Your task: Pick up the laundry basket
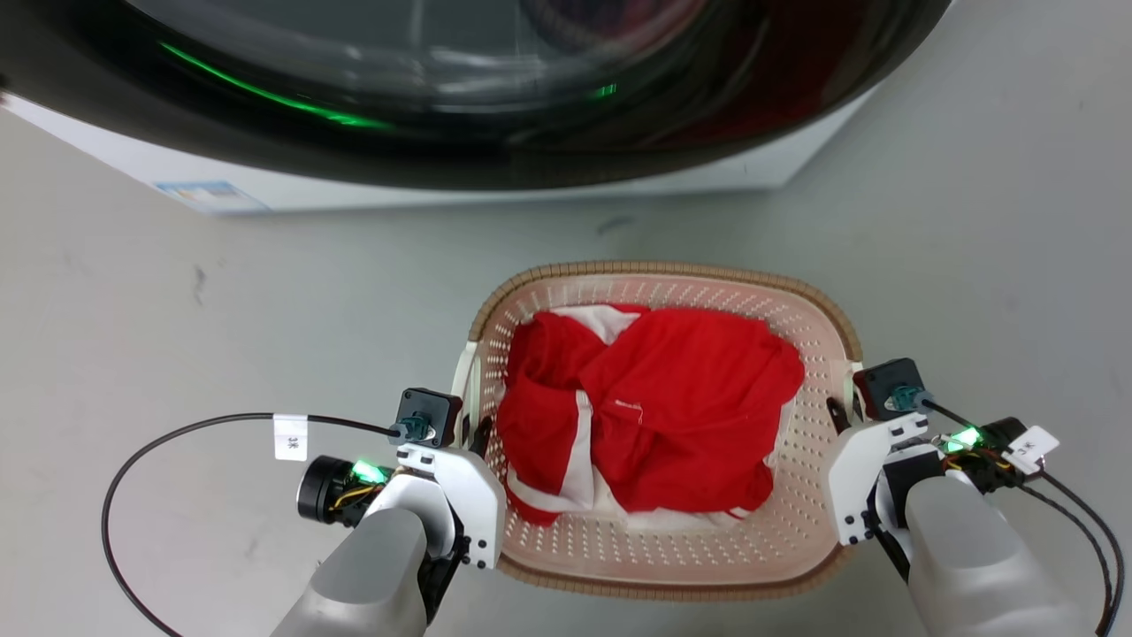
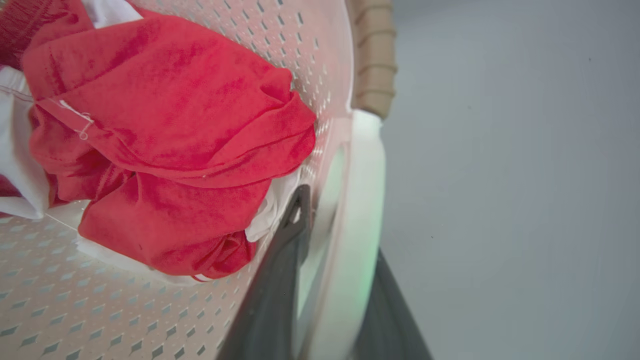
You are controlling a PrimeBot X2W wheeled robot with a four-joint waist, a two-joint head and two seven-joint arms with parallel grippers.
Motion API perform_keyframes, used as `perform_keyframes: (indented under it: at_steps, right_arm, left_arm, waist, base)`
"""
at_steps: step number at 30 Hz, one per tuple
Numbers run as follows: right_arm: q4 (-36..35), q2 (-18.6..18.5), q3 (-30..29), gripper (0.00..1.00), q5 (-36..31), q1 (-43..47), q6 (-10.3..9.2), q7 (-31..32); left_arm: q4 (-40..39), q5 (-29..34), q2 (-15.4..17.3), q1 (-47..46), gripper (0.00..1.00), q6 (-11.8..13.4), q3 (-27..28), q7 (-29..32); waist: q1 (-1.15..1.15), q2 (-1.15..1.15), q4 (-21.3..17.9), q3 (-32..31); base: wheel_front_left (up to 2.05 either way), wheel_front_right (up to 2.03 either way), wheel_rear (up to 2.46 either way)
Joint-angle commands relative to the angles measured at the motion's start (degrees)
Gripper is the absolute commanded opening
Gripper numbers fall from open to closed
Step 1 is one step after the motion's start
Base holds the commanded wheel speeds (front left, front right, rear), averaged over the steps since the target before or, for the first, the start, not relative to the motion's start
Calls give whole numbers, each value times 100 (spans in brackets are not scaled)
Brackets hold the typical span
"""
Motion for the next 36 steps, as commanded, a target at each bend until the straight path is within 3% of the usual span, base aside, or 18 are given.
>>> perform_keyframes:
  at_steps: [1,11,21,36]
  right_arm:
    - [11,-19,218,0,83,55,-1,37]
    - [20,14,1657,0,1431,234,7,900]
    - [-92,14,3022,0,2815,399,12,1544]
    - [-59,32,3822,0,3851,505,29,2067]
  left_arm:
    - [-5,-94,-33,-67,0,-89,-145,95]
    - [115,-893,18,-138,0,-89,-820,952]
    - [-264,-1872,472,-126,0,-89,-1656,2010]
    - [-517,-2919,664,-112,0,-90,-2478,2878]
  waist:
    - [0,0,148,-423]
    - [0,0,323,-1310]
    - [0,0,453,-2086]
    - [0,0,633,-2912]
  base:
    - [0,0,0]
    - [0,0,0]
    - [0,0,0]
    - [0,0,0]
